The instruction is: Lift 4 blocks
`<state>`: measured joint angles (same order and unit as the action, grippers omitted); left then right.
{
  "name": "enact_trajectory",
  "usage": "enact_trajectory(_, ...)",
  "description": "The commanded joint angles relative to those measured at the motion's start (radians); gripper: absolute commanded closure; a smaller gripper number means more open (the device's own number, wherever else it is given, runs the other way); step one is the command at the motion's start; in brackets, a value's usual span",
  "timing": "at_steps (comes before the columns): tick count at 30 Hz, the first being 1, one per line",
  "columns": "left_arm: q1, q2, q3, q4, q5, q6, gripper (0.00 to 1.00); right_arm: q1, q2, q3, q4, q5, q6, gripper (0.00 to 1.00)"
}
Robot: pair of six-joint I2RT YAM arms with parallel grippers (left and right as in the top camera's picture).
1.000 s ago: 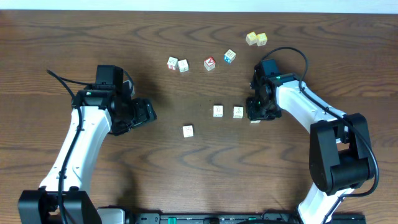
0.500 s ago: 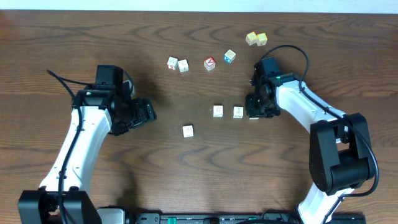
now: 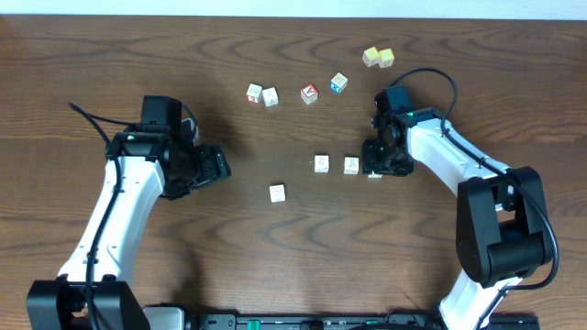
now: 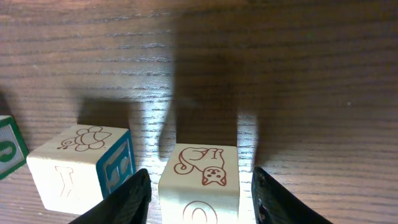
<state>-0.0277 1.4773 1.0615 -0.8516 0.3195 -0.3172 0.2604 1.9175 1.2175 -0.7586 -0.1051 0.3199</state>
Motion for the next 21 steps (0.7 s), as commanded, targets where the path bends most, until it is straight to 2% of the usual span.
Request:
enact_trajectory(1, 0.004, 0.007, -0.013, -0.001, 0.002, 0.006, 0.16, 0.003, 0.003, 0.001, 0.0, -0.002, 0.055, 0.51)
enact_trajectory(6, 0.004, 0.007, -0.013, -0.004, 0.002, 0.006, 0.16, 0.003, 0.003, 0.001, -0.015, -0.001, 0.062, 0.66)
enact_trajectory(21, 0.004, 0.007, -0.013, -0.004, 0.002, 0.006, 0.16, 0.003, 0.003, 0.001, 0.0, -0.001, 0.066, 0.65)
